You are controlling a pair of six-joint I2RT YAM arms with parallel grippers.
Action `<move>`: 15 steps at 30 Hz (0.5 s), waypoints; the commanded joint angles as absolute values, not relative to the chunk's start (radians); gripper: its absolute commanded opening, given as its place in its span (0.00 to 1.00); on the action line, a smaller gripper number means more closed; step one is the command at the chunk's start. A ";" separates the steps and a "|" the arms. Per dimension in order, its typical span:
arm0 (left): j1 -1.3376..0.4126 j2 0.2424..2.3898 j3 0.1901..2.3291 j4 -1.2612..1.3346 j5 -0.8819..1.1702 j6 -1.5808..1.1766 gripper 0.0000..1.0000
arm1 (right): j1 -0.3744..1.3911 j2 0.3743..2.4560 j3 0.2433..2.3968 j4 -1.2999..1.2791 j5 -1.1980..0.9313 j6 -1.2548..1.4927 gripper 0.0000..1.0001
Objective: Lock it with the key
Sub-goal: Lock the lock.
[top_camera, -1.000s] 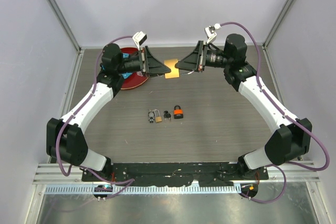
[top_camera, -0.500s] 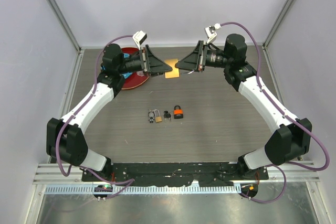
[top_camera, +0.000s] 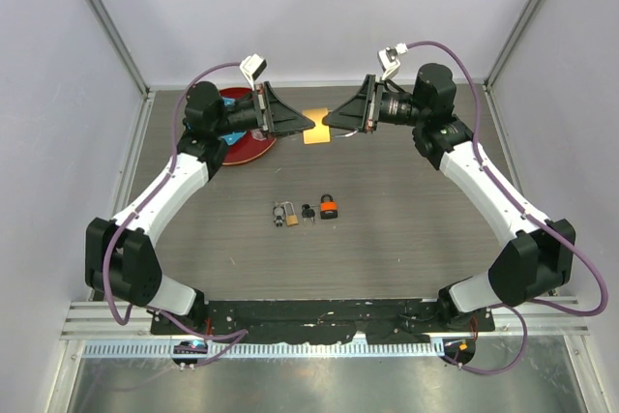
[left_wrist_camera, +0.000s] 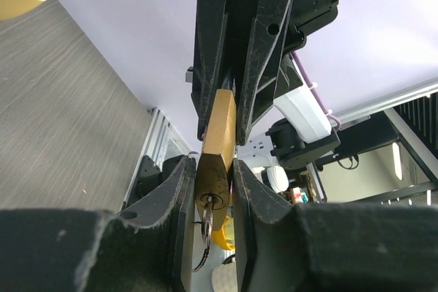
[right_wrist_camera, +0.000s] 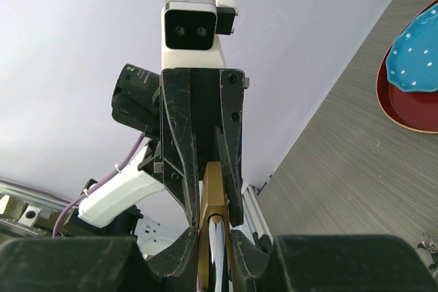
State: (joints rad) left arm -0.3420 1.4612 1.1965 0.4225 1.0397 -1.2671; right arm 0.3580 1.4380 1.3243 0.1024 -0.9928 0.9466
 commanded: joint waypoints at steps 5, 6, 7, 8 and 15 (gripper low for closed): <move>-0.339 1.422 1.169 0.626 1.063 -1.371 0.00 | 0.357 1.379 1.347 0.229 -0.994 0.993 0.02; -0.337 1.420 1.169 0.627 1.057 -1.376 0.00 | 0.356 1.379 1.348 0.213 -0.989 0.968 0.02; -0.336 1.419 1.169 0.623 1.051 -1.374 0.00 | 0.357 1.381 1.353 0.195 -0.980 0.954 0.03; -0.337 1.419 1.173 0.611 1.048 -1.371 0.00 | 0.357 1.381 1.356 0.154 -0.974 0.937 0.09; -0.331 1.407 1.187 0.448 0.985 -1.286 0.00 | 0.344 1.371 1.397 -0.038 -0.882 0.781 0.70</move>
State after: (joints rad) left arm -0.3401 1.4612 1.1660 0.4606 1.0252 -1.3243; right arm 0.3557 1.4307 1.3327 0.0410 -0.9558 0.8875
